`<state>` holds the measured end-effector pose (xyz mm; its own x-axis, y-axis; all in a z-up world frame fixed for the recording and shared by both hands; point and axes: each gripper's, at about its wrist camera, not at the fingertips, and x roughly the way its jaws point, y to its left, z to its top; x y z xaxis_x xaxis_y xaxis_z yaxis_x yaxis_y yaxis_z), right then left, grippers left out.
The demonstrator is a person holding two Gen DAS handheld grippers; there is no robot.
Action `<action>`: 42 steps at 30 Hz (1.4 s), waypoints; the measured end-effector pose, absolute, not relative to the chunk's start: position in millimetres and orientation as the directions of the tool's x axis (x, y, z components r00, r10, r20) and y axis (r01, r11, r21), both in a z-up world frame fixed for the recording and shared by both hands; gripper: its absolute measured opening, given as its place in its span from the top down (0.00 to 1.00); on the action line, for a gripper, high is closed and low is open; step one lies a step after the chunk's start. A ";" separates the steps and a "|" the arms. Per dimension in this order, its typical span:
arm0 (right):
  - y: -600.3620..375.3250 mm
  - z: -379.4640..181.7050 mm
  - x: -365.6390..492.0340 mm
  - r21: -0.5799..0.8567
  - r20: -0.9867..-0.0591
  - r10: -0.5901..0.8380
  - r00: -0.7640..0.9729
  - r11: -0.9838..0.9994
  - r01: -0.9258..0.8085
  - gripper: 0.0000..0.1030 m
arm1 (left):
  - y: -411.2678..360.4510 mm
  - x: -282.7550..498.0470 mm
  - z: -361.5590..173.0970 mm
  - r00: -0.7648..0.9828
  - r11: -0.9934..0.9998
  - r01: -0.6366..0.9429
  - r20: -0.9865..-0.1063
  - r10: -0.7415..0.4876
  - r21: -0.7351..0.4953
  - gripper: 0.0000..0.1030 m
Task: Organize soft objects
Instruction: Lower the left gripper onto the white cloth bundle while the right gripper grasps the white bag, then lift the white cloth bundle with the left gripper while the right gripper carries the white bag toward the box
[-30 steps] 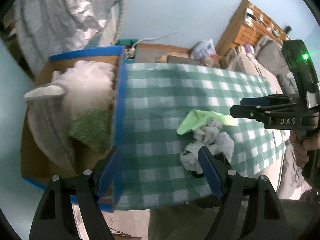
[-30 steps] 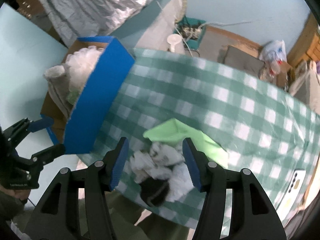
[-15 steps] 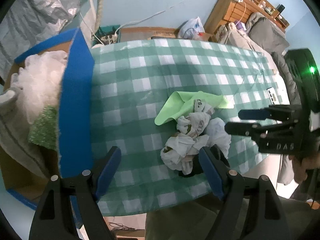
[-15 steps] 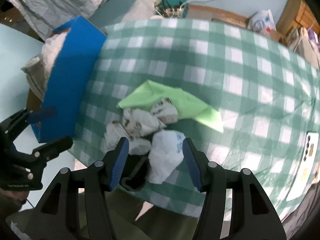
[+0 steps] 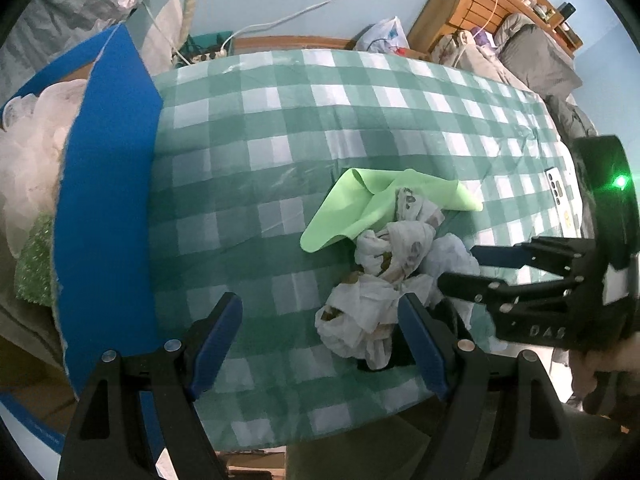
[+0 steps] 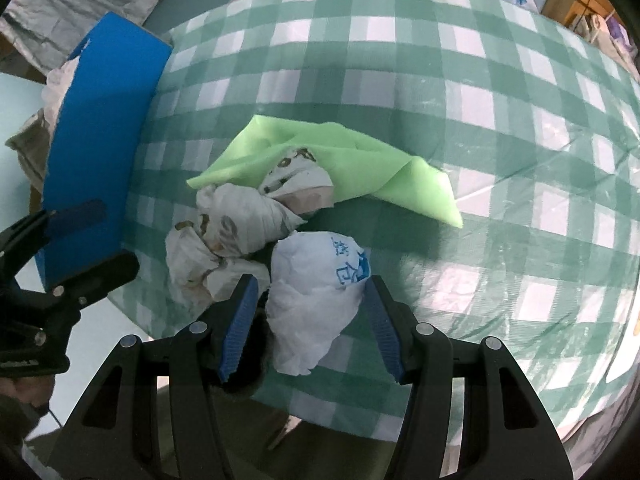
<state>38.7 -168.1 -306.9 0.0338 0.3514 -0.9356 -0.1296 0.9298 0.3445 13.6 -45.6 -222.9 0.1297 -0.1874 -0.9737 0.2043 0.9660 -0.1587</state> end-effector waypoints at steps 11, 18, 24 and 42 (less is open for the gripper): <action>-178.9 -303.6 43.1 0.274 -0.955 0.286 0.075 0.952 -0.134 0.62 | -77.7 26.9 -236.8 0.091 0.945 0.288 -0.978 -0.186 -0.153 0.21; -204.6 -300.8 45.0 0.248 -0.961 0.258 0.096 0.963 -0.102 0.62 | -103.5 32.9 -257.5 0.027 0.927 0.343 -0.985 -0.173 -0.153 0.21; -219.1 -303.2 43.7 0.245 -0.963 0.252 0.097 0.966 -0.075 0.62 | -123.7 32.6 -271.8 -0.005 0.920 0.365 -0.988 -0.156 -0.147 0.21; -230.2 -288.5 45.0 0.267 -0.951 0.280 0.128 0.958 -0.108 0.62 | -107.9 34.1 -242.9 0.059 0.925 0.357 -0.986 -0.157 -0.126 0.56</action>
